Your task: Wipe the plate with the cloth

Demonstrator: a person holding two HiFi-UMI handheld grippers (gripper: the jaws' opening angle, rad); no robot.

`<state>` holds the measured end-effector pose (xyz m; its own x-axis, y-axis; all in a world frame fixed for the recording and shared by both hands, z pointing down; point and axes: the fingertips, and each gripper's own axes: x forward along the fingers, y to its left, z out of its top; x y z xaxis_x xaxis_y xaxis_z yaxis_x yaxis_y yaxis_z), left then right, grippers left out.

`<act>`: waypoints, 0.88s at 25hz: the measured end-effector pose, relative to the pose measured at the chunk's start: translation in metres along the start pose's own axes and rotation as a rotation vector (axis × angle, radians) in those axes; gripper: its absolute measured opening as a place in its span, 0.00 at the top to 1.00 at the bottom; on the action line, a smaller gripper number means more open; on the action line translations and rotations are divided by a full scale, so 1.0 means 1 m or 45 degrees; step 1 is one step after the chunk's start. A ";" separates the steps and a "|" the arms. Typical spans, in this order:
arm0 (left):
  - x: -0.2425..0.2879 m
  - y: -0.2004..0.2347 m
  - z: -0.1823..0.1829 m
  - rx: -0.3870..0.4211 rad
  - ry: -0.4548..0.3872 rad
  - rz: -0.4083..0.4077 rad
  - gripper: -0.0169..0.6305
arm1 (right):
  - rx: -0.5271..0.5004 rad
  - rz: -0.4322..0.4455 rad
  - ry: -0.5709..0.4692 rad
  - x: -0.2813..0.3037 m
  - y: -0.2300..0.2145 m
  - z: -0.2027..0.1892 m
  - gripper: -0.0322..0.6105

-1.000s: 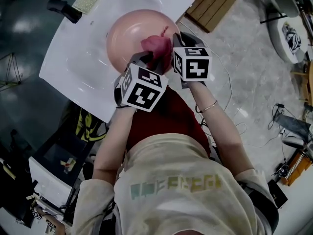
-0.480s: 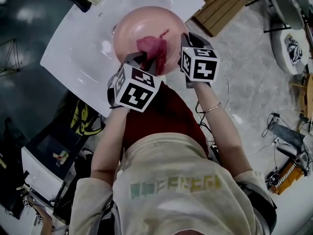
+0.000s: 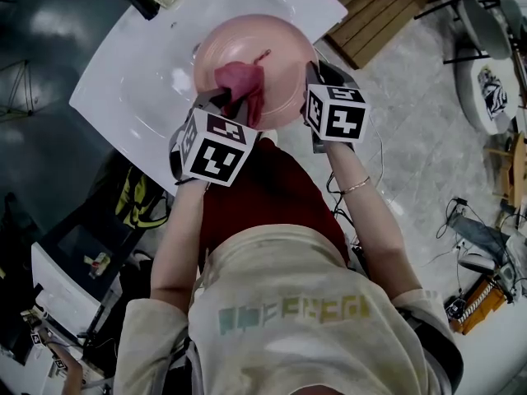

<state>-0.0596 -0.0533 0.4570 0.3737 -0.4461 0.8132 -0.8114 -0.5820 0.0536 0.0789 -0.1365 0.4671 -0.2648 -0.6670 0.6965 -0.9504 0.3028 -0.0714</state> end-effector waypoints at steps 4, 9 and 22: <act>-0.003 0.011 -0.002 -0.006 0.009 0.052 0.87 | -0.004 0.004 -0.002 0.000 -0.001 0.001 0.85; -0.003 0.026 -0.003 -0.024 0.013 0.094 0.87 | -0.008 0.007 -0.004 0.000 -0.001 0.001 0.85; -0.006 0.073 0.012 -0.123 -0.084 0.231 0.87 | -0.015 0.012 -0.011 0.000 -0.001 0.003 0.85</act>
<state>-0.1157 -0.1011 0.4489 0.2434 -0.5830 0.7752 -0.9061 -0.4218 -0.0327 0.0795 -0.1387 0.4655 -0.2755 -0.6699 0.6894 -0.9458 0.3170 -0.0700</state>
